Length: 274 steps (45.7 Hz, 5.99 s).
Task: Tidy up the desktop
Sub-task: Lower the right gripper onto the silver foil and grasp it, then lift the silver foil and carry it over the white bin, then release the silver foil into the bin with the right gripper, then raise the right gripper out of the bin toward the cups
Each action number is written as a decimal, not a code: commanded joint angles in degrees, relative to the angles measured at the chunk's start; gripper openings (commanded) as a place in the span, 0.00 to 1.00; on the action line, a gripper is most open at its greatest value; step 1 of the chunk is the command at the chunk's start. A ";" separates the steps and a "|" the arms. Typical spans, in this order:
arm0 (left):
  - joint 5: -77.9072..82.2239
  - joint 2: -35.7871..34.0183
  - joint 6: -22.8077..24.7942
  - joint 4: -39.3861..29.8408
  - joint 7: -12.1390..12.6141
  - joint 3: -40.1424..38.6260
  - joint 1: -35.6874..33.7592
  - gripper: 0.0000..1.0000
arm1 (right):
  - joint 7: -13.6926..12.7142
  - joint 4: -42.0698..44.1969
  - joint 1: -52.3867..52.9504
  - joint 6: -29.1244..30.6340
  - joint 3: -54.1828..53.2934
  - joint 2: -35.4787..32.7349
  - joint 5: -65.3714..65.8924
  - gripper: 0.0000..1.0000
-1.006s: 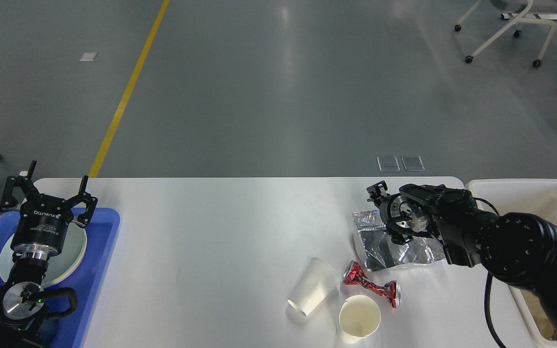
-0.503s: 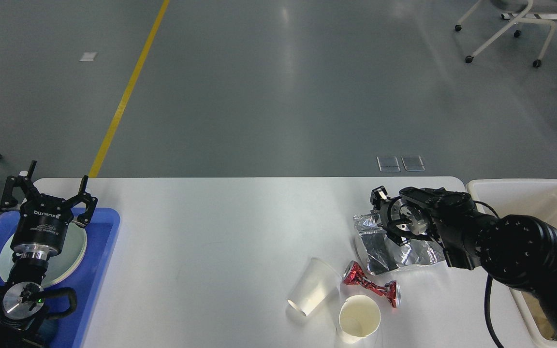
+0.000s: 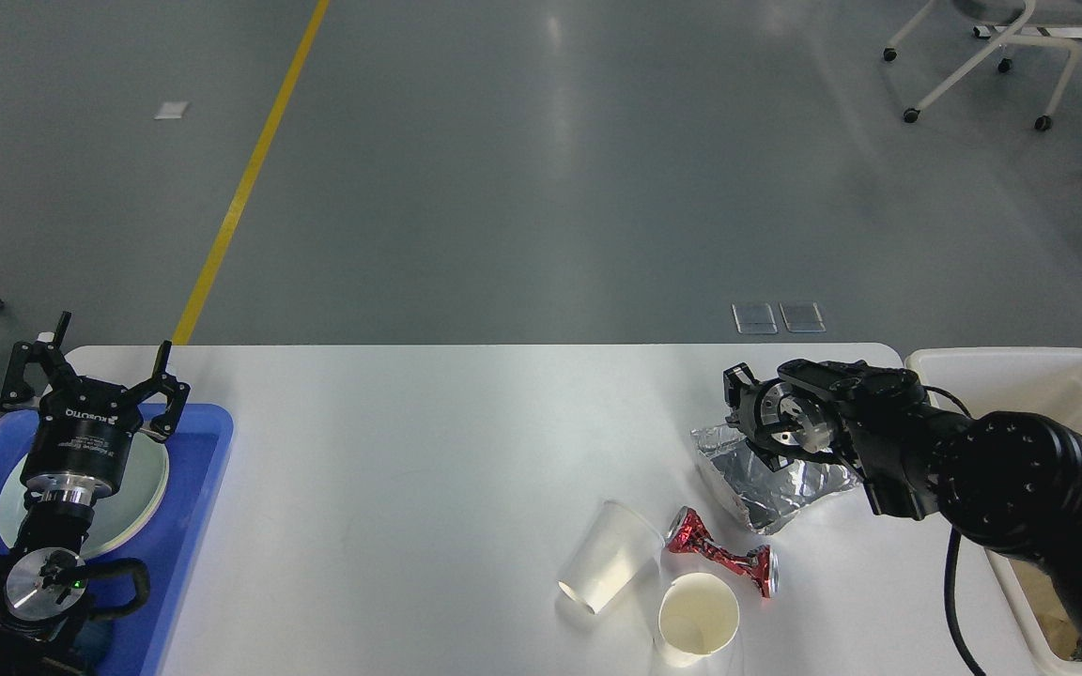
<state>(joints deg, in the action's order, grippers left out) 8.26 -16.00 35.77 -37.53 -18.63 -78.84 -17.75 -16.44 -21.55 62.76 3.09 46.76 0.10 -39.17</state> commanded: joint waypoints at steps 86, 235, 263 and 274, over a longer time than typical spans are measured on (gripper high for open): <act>0.00 0.00 0.00 0.00 0.00 0.00 0.00 0.97 | -0.44 -77.59 80.15 34.00 18.46 -25.07 47.52 0.00; 0.00 0.00 0.00 0.00 0.00 0.00 0.00 0.97 | 0.53 -1.56 -18.91 -12.32 -25.49 -24.62 64.14 1.00; 0.00 0.00 0.00 0.00 0.00 0.00 0.00 0.97 | -0.18 -27.49 19.05 20.27 1.23 -34.03 64.05 1.00; 0.00 0.00 0.00 0.00 0.00 0.00 0.00 0.97 | -0.26 -38.38 38.38 32.94 7.11 -32.37 64.05 1.00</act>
<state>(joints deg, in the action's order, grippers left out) 8.26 -16.00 35.77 -37.53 -18.63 -78.84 -17.75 -16.64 -54.15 92.28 31.60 50.47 -33.66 24.91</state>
